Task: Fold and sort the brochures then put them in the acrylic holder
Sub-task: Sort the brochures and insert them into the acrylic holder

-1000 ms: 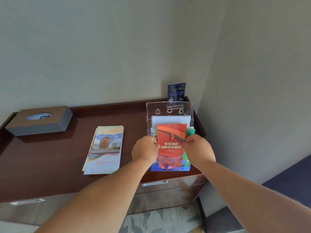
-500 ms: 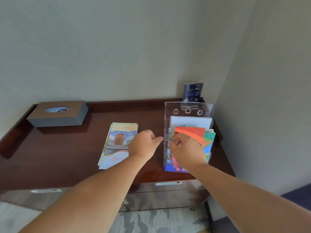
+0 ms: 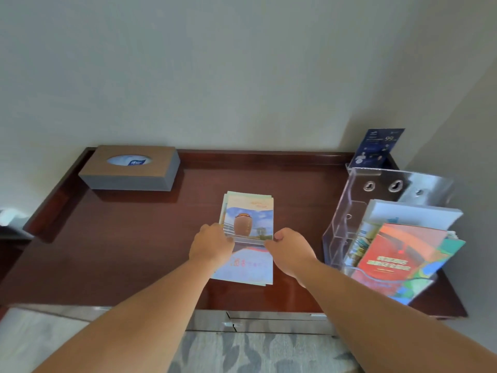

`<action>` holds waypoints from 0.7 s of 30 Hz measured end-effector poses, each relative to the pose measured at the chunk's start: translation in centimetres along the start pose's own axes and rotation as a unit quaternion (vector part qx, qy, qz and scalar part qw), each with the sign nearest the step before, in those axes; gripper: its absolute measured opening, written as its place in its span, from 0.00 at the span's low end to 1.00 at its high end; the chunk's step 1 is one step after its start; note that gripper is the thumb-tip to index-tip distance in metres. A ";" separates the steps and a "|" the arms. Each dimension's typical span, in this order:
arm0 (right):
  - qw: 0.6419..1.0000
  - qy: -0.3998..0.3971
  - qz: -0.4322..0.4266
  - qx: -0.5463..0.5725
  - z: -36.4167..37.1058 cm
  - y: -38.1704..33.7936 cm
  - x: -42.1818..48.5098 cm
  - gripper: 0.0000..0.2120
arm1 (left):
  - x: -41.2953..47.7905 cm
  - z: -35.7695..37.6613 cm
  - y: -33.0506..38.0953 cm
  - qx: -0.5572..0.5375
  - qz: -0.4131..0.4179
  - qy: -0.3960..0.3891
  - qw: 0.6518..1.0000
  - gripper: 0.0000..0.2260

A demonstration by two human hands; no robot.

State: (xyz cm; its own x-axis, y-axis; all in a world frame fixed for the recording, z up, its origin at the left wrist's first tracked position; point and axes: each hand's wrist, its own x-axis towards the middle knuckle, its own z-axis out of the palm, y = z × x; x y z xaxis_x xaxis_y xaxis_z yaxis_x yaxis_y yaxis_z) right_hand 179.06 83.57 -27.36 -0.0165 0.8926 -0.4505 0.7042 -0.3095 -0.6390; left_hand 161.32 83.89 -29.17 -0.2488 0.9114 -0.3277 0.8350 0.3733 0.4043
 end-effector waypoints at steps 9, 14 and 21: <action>0.986 -0.020 0.130 0.103 3.4 -1.1 2.6 0.10 | 3.3 1.0 -0.8 0.026 -0.020 0.014 0.999 0.12; 0.974 -0.010 0.169 0.151 3.4 -0.7 3.0 0.11 | 2.7 1.8 -0.4 0.082 0.047 0.005 0.996 0.11; 0.966 0.006 0.191 0.176 3.6 -0.2 3.5 0.06 | 3.6 1.9 0.7 -0.038 -0.039 -0.056 0.997 0.13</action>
State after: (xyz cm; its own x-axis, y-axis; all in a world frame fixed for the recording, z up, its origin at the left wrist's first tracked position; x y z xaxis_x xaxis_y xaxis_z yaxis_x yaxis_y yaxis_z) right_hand 176.33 85.59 -31.03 0.2055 0.6943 -0.6897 0.3727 -0.7072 -0.6009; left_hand 161.92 87.13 -31.68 -0.2516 0.8562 -0.4512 0.7752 0.4574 0.4358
